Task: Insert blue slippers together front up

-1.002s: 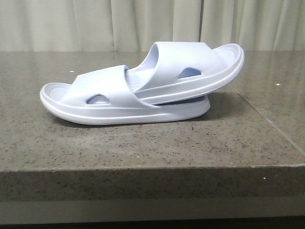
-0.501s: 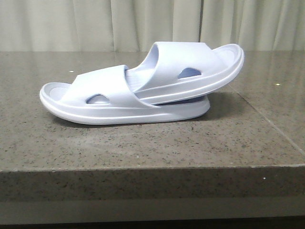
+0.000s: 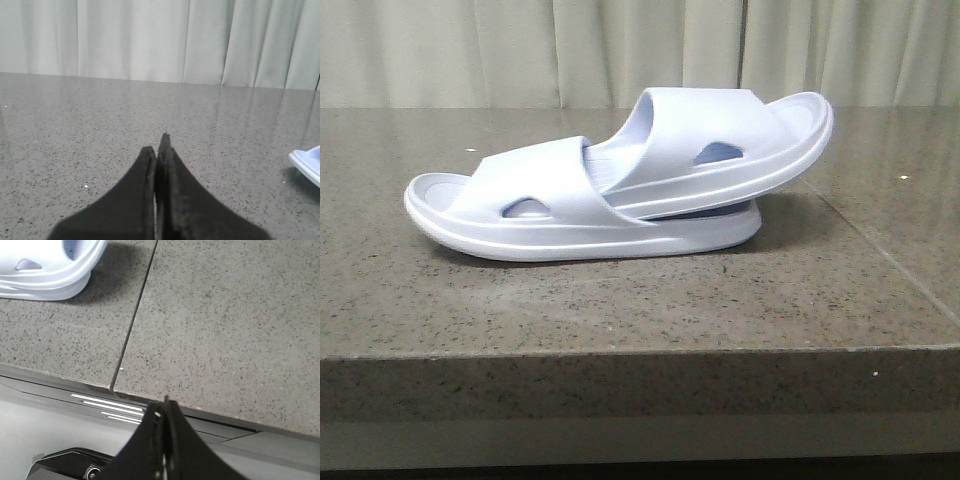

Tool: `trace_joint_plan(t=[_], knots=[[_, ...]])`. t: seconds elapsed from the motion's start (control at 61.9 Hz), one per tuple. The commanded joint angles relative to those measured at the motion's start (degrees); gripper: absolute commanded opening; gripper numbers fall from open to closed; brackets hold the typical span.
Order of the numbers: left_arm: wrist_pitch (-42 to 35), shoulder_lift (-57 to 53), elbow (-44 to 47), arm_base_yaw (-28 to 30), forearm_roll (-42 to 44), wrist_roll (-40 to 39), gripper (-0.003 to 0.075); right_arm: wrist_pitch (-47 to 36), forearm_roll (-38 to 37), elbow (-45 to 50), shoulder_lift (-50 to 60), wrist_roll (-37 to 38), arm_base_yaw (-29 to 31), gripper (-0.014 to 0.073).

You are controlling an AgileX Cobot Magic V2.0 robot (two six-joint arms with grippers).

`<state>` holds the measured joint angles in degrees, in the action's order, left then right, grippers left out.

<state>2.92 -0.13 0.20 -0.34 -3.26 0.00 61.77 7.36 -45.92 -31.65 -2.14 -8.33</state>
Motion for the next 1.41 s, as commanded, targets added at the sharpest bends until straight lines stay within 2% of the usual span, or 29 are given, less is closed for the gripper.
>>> trace_joint_plan(t=[0.0, 0.695, 0.792, 0.938, 1.148, 1.39], knots=[[-4.7, -1.0, 0.3, 0.0, 0.1, -0.7, -0.0020, -3.6, -0.3, -1.2, -0.2, -0.2, -0.1, -0.0118], [-4.7, -1.0, 0.3, 0.0, 0.1, -0.7, -0.0020, -3.6, -0.3, -1.2, -0.2, -0.2, -0.1, -0.0118], [-4.7, -1.0, 0.3, 0.0, 0.1, -0.7, -0.0020, -5.4, -3.3, -0.9, 0.8, -2.7, -0.1, -0.0118], [-4.7, -1.0, 0.3, 0.0, 0.1, -0.7, -0.0020, -17.5, -5.5, 5.4, 6.3, -3.5, 0.6, -0.0118], [-4.7, -1.0, 0.3, 0.0, 0.1, -0.7, -0.0020, -40.1, -5.5, 22.4, 18.4, -3.5, 3.7, -0.0118], [-4.7, -1.0, 0.3, 0.0, 0.1, -0.7, -0.0020, -56.8, -4.4, 38.9, 29.0, -3.4, 3.9, -0.0118]])
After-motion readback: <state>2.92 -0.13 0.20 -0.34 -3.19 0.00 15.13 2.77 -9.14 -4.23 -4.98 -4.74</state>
